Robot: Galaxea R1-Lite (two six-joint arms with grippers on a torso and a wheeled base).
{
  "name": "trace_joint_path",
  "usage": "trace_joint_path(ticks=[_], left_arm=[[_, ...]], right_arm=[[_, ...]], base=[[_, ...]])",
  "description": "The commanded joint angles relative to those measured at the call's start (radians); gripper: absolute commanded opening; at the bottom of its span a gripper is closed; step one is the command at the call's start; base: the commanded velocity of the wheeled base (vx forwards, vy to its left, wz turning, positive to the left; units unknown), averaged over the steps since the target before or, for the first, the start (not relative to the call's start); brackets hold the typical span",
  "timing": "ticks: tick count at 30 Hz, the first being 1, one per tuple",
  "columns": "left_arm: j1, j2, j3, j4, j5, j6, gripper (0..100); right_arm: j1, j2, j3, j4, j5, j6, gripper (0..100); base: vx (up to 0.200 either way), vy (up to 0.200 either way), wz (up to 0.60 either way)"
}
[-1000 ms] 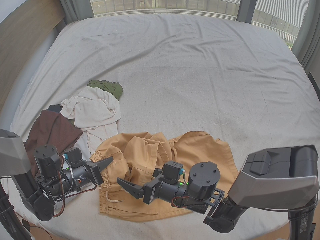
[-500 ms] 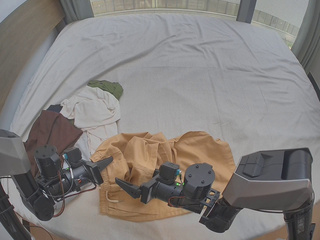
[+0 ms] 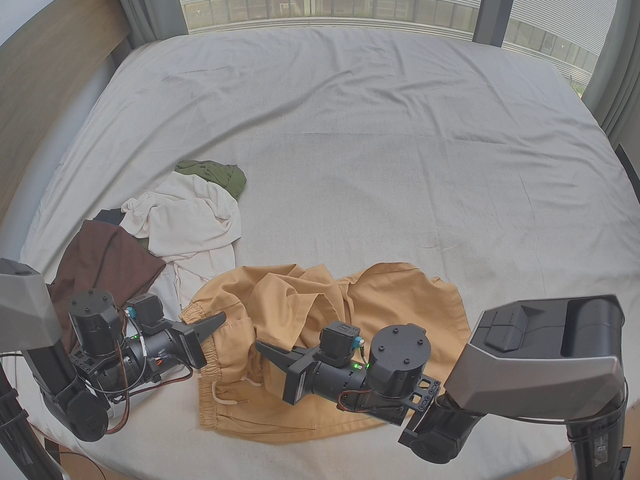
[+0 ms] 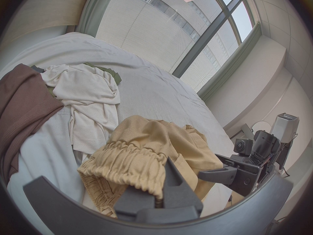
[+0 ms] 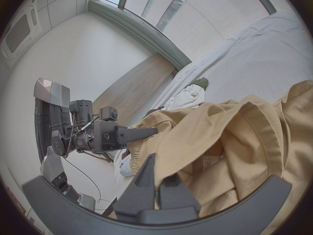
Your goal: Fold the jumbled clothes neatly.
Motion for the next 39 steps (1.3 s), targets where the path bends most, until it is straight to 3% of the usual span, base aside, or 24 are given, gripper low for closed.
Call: trace_joint_path(ticks=[1, 8, 14, 22, 27, 33, 37, 39], left_arm=[[0.0, 0.001, 0.001, -0.001, 0.0, 0.0, 0], [0.0, -0.029, -0.058, -0.005, 0.0, -0.006, 0], [-0.014, -0.18, -0.133, -0.002, -0.008, -0.017, 0], [-0.014, -0.206, -0.184, -0.004, -0.031, -0.013, 0], [-0.014, -0.209, -0.191, -0.002, -0.031, -0.014, 0], [-0.004, -0.2, -0.191, -0.002, -0.041, -0.013, 0], [0.02, -0.2, -0.196, -0.002, -0.089, -0.013, 0], [0.063, -0.194, -0.207, -0.001, -0.193, -0.016, 0]], right_arm=[[-0.002, -0.006, 0.003, -0.001, -0.001, -0.001, 0], [-0.014, -0.1, 0.017, -0.001, -0.035, -0.039, 0], [-0.071, -0.289, 0.112, 0.002, -0.035, -0.052, 0], [-0.144, -0.399, 0.223, 0.002, -0.001, -0.053, 0], [-0.161, -0.414, 0.289, 0.001, 0.004, -0.148, 0], [-0.201, -0.453, 0.286, 0.002, 0.016, -0.15, 0], [-0.23, -0.479, 0.284, 0.002, 0.039, -0.145, 0], [-0.263, -0.502, 0.286, 0.002, 0.05, -0.134, 0]], base=[[0.0, 0.0, 0.0], [0.0, 0.0, 0.0], [0.0, 0.0, 0.0], [0.0, 0.0, 0.0], [0.0, 0.0, 0.0], [0.0, 0.0, 0.0], [0.0, 0.0, 0.0], [0.0, 0.0, 0.0]])
